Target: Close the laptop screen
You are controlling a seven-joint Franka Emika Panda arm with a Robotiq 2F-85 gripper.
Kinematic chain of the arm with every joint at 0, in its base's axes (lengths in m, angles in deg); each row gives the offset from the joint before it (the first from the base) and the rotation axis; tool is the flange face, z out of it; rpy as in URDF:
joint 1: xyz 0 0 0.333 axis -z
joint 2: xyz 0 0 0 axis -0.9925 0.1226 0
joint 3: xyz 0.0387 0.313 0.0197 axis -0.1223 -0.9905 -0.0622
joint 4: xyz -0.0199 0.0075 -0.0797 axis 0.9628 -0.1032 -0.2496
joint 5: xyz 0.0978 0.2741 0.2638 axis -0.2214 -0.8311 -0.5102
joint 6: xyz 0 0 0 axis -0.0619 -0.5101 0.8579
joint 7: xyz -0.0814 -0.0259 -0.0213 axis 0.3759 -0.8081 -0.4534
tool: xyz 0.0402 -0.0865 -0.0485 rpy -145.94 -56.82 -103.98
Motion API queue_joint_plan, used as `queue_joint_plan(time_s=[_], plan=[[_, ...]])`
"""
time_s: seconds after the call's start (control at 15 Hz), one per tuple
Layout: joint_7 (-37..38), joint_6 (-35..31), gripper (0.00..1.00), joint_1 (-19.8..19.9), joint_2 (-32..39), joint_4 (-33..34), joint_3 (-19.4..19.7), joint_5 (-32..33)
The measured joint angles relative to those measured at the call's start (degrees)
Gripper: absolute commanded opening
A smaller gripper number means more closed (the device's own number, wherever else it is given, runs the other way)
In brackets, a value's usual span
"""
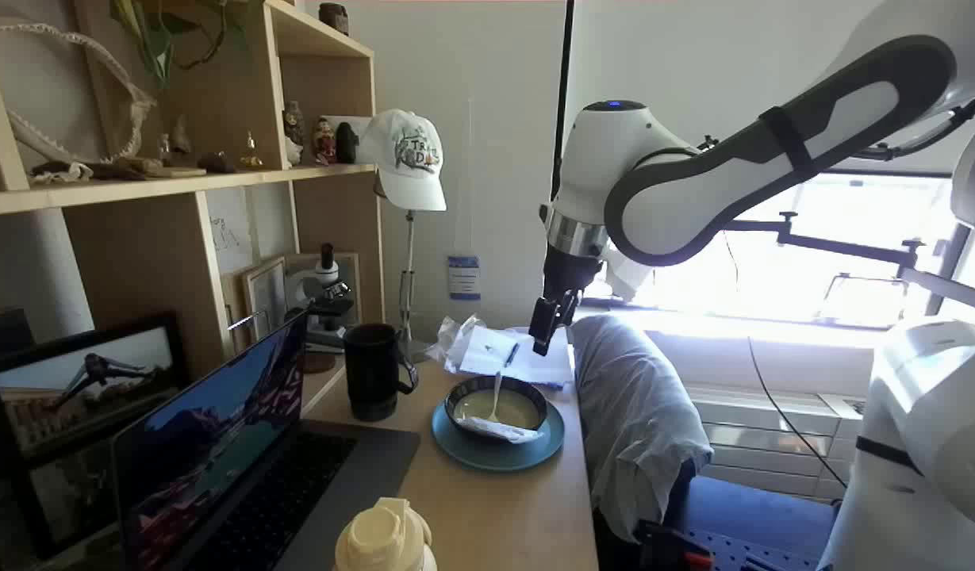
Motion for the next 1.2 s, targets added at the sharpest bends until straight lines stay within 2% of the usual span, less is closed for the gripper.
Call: queue_joint_plan(time_s=[0.27,0.53,0.87,1.2], plan=[[-0.03,0.0,1.0,-0.39,0.22,0.13,-0.21,0.0],[-0.12,-1.85,1.0,-4.92,4.01,3.51,-1.81,-0.56],[-0.84,-6.85,1.0,-11.73,15.87,14.66,-4.53,-0.91],[-4.7,-11.97,1.0,-15.37,28.91,28.0,-5.3,-1.64]])
